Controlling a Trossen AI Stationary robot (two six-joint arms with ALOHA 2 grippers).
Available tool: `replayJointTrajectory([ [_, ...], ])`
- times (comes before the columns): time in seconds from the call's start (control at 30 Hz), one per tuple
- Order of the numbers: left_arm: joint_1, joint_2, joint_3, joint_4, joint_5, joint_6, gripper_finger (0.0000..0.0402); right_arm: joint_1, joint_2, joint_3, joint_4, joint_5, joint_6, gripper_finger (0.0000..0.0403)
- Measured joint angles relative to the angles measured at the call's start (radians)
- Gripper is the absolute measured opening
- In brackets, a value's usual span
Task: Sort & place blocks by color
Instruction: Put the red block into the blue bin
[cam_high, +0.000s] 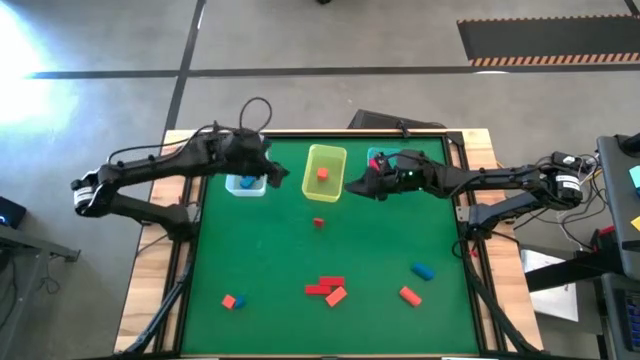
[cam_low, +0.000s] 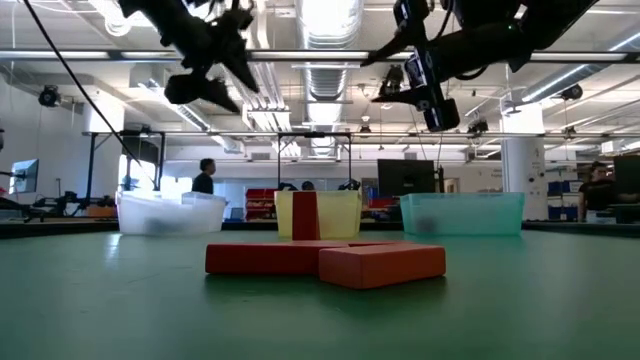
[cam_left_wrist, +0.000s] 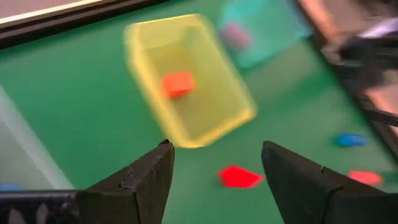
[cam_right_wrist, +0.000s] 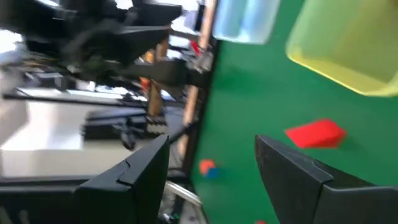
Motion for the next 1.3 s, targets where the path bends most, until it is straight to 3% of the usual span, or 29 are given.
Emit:
replayJointTrajectory([
  [0.17,-0.134,0.001,-0.001,0.109,0.001,-0.060,0.0225,0.004,0.000,0.003,-0.076,-0.049,-0.136,0.0224],
  [0.33,-0.235,0.001,-0.001,0.186,0.002,-0.077,0.0225,0.032,0.000,0.095,-0.291,-0.035,-0.248,0.0224],
  [0.67,-0.285,-0.062,0.001,0.196,0.029,-0.076,0.0225,0.129,0.062,0.391,-0.699,0.212,-0.478,0.0224],
  [0.93,-0.285,-0.147,0.002,0.207,0.030,-0.033,0.0225,0.251,0.197,0.550,-0.735,0.322,-0.647,0.0224],
  [1.1,-0.285,-0.181,0.002,0.210,0.030,0.017,0.0225,0.328,0.315,0.577,-0.745,0.329,-0.894,0.0224],
  [1.3,-0.285,-0.196,0.001,0.210,0.032,0.054,0.0225,0.342,0.438,0.578,-0.752,0.389,-0.912,0.0224],
])
